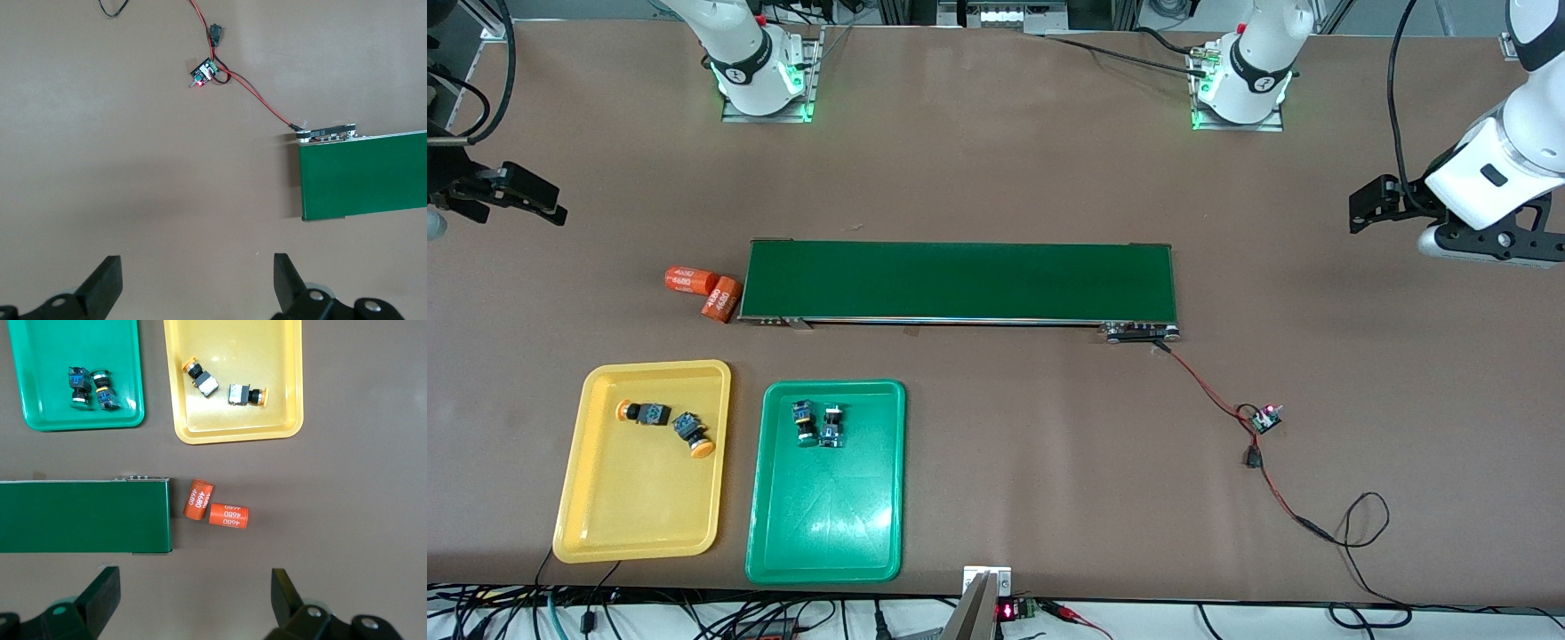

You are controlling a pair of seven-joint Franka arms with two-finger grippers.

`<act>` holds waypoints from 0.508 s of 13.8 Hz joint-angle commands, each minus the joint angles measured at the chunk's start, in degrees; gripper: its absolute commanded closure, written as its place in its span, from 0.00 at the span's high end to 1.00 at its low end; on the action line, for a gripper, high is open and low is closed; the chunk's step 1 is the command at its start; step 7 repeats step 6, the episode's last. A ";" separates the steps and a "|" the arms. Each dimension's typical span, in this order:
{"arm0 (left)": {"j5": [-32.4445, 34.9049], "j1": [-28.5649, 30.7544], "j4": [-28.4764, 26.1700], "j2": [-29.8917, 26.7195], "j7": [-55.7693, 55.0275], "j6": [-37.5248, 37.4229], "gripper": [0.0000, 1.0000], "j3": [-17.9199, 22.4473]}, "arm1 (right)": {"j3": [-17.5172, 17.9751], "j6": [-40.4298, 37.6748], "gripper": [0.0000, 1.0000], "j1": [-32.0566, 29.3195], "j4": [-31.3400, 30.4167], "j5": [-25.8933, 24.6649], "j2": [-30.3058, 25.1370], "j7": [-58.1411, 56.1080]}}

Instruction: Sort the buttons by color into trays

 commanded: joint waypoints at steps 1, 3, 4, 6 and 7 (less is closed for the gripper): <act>0.42 0.10 0.99 0.07 0.09 -1.07 1.00 -0.19 | 0.92 0.22 1.00 -0.58 -0.92 -0.48 -1.28 -1.04; 0.42 0.10 0.99 0.07 0.09 -1.07 1.00 -0.28 | 0.91 -1.35 1.00 -0.67 -0.74 -0.39 -1.28 -1.04; 0.42 0.10 0.99 0.07 0.09 -1.07 1.00 -0.28 | 0.91 -1.54 1.00 -0.58 -0.74 -0.56 -1.28 -1.04; 0.42 0.10 0.99 0.07 0.09 -1.07 1.00 -0.28 | 0.91 -1.63 1.00 -0.58 -0.66 -0.56 -1.28 -1.04; 0.42 0.10 0.99 0.07 0.09 -1.07 1.00 -0.28 | 0.91 -1.63 1.00 -0.58 -0.66 -0.56 -1.28 -1.04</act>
